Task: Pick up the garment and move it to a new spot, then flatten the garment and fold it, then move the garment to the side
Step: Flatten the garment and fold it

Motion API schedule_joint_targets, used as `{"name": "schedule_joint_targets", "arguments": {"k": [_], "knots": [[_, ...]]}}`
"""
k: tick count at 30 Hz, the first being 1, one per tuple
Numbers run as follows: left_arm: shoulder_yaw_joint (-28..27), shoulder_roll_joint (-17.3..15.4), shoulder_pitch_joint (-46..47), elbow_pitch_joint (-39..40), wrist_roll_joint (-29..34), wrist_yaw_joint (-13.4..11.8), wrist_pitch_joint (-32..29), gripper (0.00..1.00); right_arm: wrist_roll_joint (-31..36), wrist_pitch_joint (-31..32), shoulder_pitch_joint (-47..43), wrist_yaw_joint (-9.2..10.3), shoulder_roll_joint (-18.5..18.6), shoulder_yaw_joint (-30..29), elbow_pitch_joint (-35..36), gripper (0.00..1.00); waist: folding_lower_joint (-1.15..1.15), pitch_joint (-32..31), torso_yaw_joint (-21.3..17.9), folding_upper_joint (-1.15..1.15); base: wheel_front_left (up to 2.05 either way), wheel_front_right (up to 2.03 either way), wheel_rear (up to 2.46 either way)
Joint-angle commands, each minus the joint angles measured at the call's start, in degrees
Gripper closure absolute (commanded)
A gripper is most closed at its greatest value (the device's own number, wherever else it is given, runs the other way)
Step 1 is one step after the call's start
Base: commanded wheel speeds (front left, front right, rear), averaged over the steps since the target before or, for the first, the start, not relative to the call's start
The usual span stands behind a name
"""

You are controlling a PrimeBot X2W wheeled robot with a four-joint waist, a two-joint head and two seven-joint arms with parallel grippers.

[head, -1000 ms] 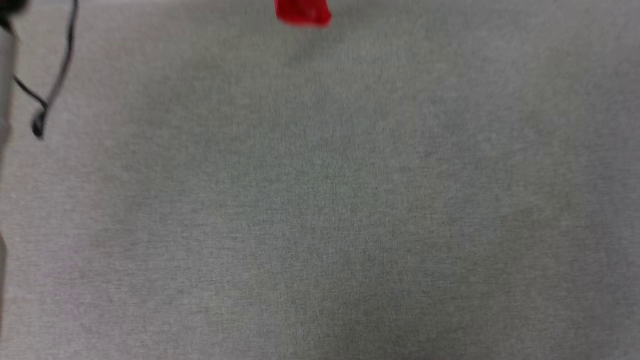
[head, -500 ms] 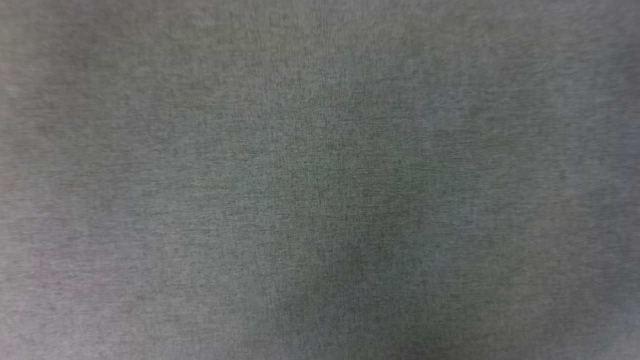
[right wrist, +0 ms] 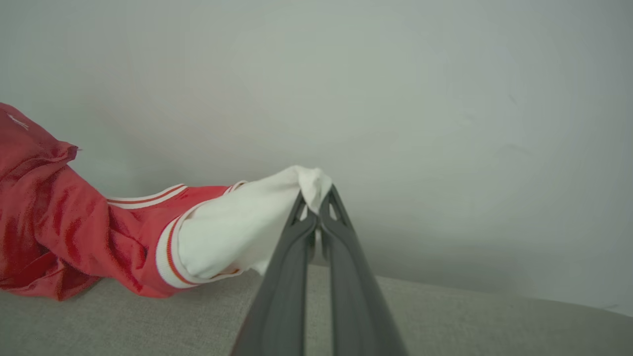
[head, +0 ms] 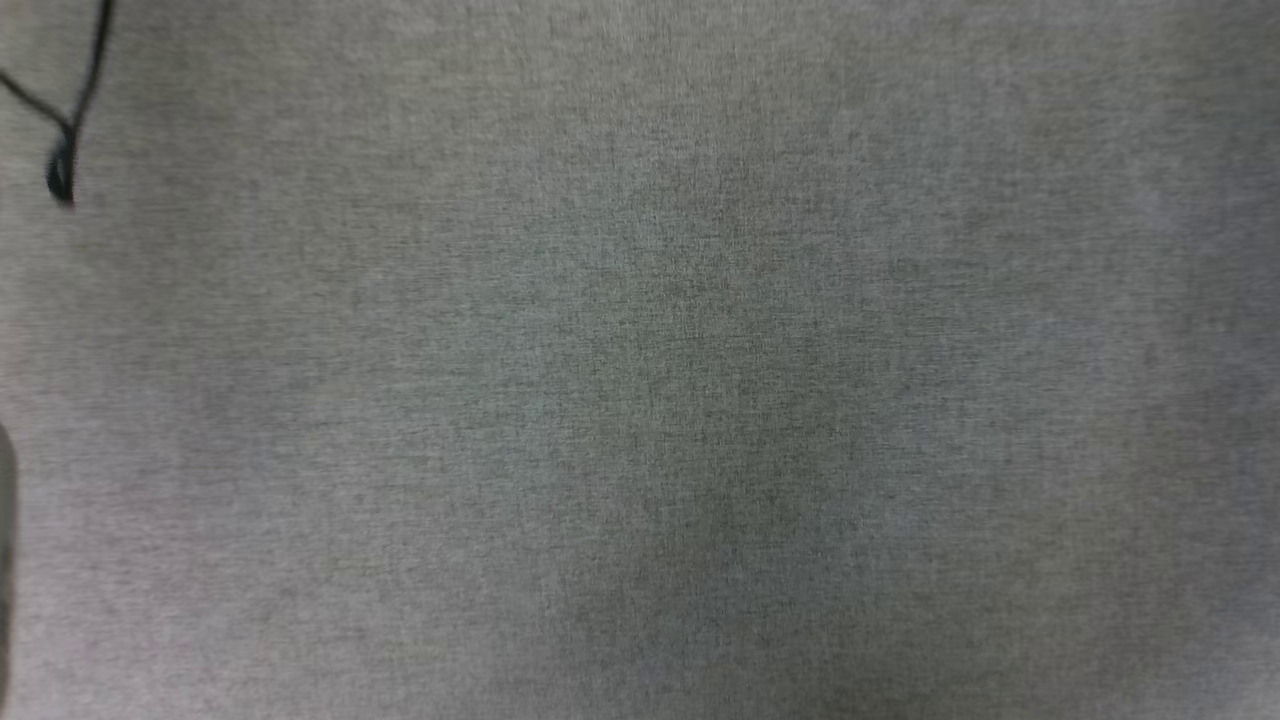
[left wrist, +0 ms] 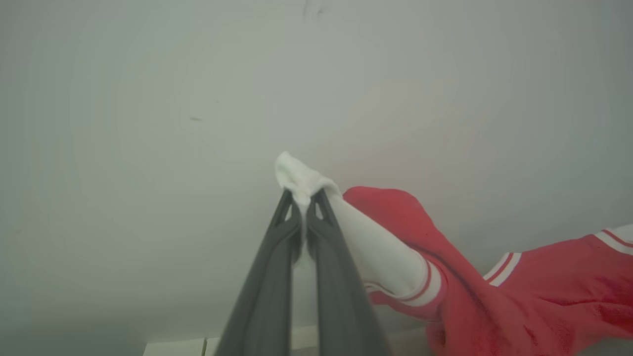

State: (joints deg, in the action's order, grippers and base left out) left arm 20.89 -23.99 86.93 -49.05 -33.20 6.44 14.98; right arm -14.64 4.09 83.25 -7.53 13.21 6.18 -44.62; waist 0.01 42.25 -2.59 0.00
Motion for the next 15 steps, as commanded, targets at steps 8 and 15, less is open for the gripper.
{"name": "schedule_joint_targets", "arguments": {"k": [8,15], "knots": [[-6.5,-0.8,-26.1,12.8,-0.7,0.8,0.2,1.00,-8.4,-0.6,-22.2,0.08,4.4,2.6,5.1,1.00,-0.01,-11.4,1.3,0.00,0.00,0.00,0.00],[-10.9,0.1,-47.3,23.9,2.4,-1.0,0.2,1.00,-12.1,-0.8,-38.9,0.09,5.8,1.9,9.9,1.00,-0.01,-19.8,1.7,0.00,0.00,0.00,0.00]]}}
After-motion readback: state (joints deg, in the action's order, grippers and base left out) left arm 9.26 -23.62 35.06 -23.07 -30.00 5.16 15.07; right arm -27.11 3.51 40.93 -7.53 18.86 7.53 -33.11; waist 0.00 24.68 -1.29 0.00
